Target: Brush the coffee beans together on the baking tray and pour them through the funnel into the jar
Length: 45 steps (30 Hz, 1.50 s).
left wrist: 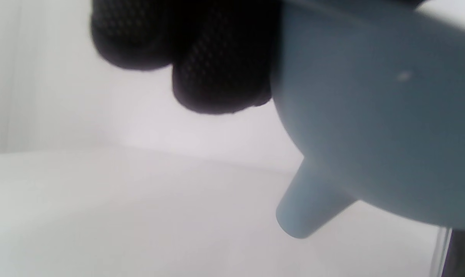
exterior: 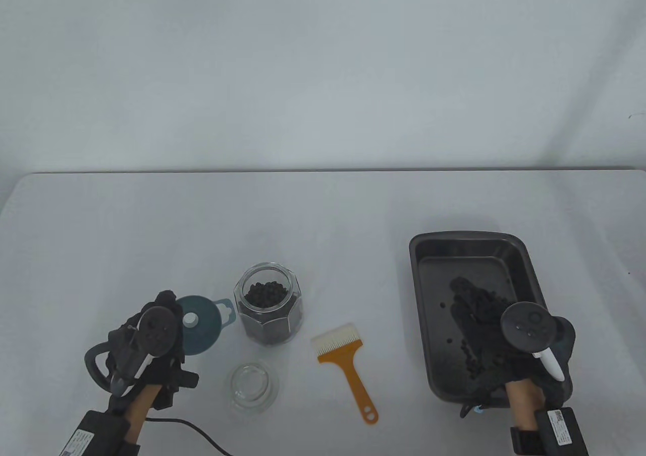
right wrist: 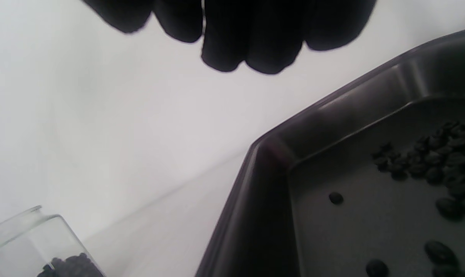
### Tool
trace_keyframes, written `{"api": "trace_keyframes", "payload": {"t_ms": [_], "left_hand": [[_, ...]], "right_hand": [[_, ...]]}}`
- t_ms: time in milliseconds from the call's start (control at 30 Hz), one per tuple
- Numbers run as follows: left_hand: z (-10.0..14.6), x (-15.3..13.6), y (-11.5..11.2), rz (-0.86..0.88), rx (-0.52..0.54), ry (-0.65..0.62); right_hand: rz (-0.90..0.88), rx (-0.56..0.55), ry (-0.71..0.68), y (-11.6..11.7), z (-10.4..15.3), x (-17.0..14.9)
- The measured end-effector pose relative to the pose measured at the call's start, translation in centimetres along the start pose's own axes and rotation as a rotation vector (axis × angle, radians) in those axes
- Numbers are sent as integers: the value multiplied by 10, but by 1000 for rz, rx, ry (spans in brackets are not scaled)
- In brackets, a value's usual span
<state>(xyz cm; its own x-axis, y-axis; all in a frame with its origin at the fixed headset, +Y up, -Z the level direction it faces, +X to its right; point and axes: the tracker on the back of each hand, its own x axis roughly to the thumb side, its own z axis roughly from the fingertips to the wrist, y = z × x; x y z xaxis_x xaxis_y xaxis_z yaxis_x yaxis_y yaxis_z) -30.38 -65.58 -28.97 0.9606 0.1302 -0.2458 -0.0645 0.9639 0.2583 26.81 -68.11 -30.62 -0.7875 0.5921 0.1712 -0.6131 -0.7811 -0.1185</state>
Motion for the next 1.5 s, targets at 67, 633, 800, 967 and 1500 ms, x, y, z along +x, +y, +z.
{"api": "trace_keyframes", "payload": {"t_ms": [67, 633, 800, 967, 1500], "left_hand": [[-8, 6, 25, 50, 23, 2], [-62, 104, 32, 244, -372, -9], [-65, 112, 15, 158, -388, 19], [-66, 110, 3, 147, -418, 22], [-64, 97, 11, 217, -410, 10]], "right_hand": [[-3, -2, -1, -1, 0, 0], [-8, -4, -1, -2, 0, 0], [-10, -4, -2, -2, 0, -1], [-8, 1, -1, -2, 0, -1], [2, 7, -2, -1, 0, 0]]}}
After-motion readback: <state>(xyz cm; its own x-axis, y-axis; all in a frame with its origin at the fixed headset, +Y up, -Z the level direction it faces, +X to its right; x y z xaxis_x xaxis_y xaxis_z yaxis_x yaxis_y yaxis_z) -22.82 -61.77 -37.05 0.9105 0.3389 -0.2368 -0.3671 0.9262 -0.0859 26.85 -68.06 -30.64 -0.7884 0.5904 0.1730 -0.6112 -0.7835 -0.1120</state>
